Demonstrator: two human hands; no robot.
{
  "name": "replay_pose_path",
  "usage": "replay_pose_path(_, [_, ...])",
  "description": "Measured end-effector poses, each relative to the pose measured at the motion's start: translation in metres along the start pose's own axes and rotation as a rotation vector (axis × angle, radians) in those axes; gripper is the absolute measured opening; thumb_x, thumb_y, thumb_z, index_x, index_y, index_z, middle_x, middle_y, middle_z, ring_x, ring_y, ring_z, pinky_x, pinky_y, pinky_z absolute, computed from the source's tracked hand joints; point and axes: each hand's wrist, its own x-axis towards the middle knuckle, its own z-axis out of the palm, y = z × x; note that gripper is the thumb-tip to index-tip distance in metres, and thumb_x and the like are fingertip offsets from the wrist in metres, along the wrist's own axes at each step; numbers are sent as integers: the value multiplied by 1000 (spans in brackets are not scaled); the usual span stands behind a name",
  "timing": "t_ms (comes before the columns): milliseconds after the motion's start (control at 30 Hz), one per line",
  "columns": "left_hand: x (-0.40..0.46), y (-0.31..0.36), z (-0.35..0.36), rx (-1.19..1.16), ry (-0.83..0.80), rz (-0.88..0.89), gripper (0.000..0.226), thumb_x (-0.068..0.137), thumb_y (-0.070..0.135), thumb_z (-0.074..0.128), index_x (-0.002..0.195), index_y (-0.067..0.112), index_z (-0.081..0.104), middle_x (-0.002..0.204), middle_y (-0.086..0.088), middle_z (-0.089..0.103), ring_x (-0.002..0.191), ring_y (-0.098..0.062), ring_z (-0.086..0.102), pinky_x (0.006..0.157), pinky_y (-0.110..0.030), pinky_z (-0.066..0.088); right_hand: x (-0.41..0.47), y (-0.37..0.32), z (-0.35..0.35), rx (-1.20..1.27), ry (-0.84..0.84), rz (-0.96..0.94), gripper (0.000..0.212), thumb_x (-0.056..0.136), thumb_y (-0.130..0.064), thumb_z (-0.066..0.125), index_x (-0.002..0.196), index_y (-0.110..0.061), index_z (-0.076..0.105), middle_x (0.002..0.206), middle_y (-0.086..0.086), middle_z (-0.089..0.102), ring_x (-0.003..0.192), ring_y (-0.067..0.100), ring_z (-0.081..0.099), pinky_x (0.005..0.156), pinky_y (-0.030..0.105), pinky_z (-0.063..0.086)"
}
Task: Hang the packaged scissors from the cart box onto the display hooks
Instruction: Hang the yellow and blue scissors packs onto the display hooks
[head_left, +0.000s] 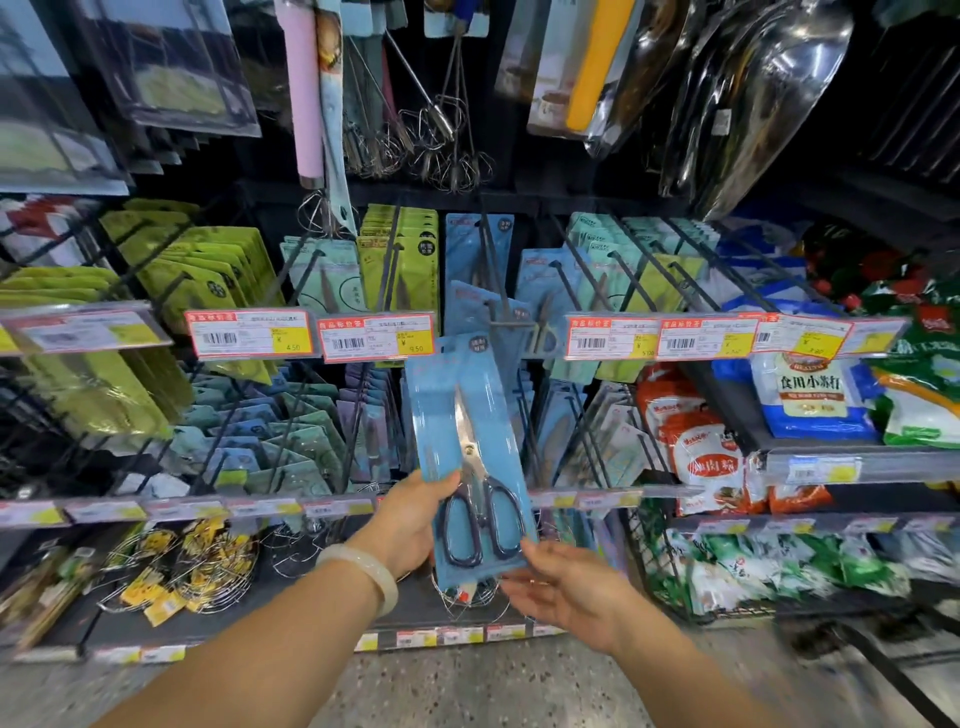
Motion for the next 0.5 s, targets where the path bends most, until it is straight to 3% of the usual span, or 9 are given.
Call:
replay_pose_path(133, [-4,11,-12,10,43,-5,6,92,1,54,97,0,57,90,-16,65,74,-27,61,78,-42,51,0,12,18,51,32,-63,8,86,-9,61,90,-4,57,87,14,70,73,22,71,57,29,56])
replay_pose_path(300, [0,18,-26,1,51,27,31,90,-3,54,121,-3,57,115,-23,63,83,-29,62,82,-43,52,-1,21,36,106,3,-112,10,88,-2,56,80,-8,54,81,11,74,74,18,73,63,30,54])
replay_pose_path(400, [0,21,-31,-22,60,18,20,90,-5,54,109,-1,59,98,-18,65,77,-28,61,77,-41,53,-2,25,43,140,-4,-171,13,88,4,52,81,-5,55,78,11,74,72,18,73,65,30,56])
replay_pose_path(500, [0,23,-34,-41,75,-1,27,89,-3,56,116,-3,52,89,-18,64,73,-29,61,67,-41,53,-5,27,50,135,-5,-244,12,88,5,52,80,-4,56,74,10,73,67,18,71,68,31,56])
